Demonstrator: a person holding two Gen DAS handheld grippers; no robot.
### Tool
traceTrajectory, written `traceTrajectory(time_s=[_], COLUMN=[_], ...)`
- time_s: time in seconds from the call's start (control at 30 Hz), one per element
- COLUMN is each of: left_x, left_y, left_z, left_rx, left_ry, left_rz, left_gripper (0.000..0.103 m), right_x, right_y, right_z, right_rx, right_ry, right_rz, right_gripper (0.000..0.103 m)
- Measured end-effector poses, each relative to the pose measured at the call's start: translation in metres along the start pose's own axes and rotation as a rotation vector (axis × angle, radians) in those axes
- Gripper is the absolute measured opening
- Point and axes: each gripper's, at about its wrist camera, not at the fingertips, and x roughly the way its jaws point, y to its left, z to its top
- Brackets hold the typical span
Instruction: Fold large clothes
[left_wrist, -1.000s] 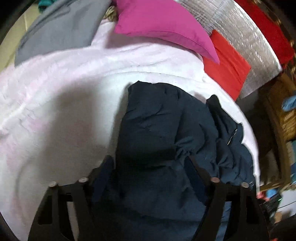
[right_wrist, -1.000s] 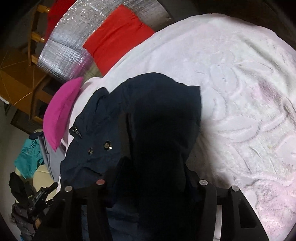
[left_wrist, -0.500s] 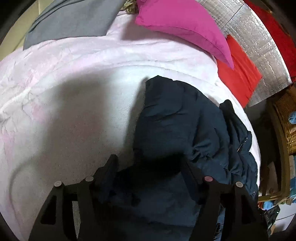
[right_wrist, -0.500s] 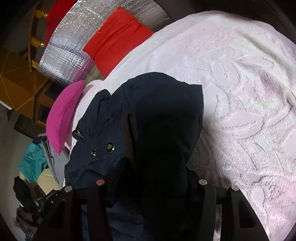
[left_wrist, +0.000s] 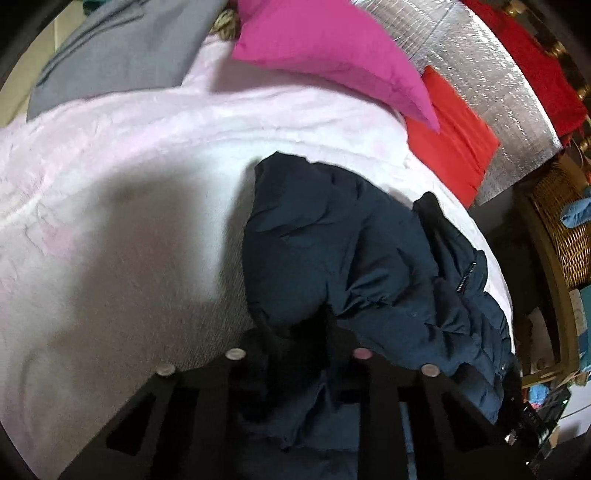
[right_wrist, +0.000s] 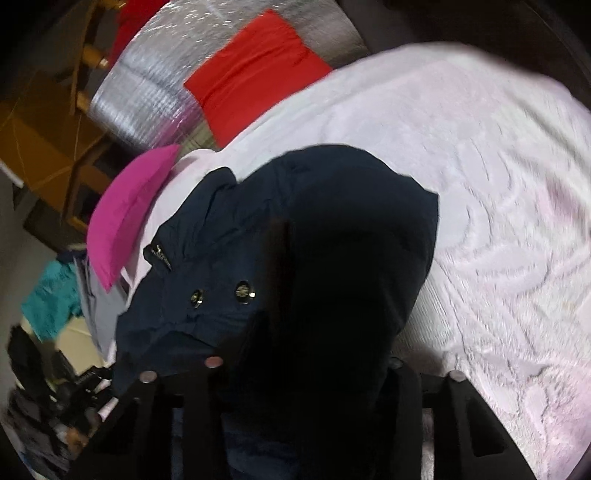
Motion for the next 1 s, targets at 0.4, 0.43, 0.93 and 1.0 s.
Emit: traceTrajectory(time_s=[0.4, 0.43, 0.93, 1.0], left_x=[-0.002, -0.002, -0.089, -0.083], left_y=[0.0, 0.002, -0.049, -0.069], left_z=[-0.004, -0.004, -0.027, -0.038], left_rx=[0.069, 0.069, 0.213, 0.258], left_ry=[0.014, 0.022, -0.262, -0.249], left_rz=[0.07, 0.094, -0.003, -0.022], left_gripper=[0.028, 0.035, 0.066, 0.067], right_x=[0.005, 0.002, -0.092, -0.093], right_y=[0.0, -0.002, -0.005, 0.011], right_z=[0.007, 0.008, -0.013, -0.019], right_rx=[-0.08, -0.068, 0.024, -0.037], right_ry=[-0.028, -0.025, -0.171, -0.174], right_rz=[-0.06, -0.046, 0.133, 0.144], right_gripper=[0.029, 0.03, 0.048, 0.033])
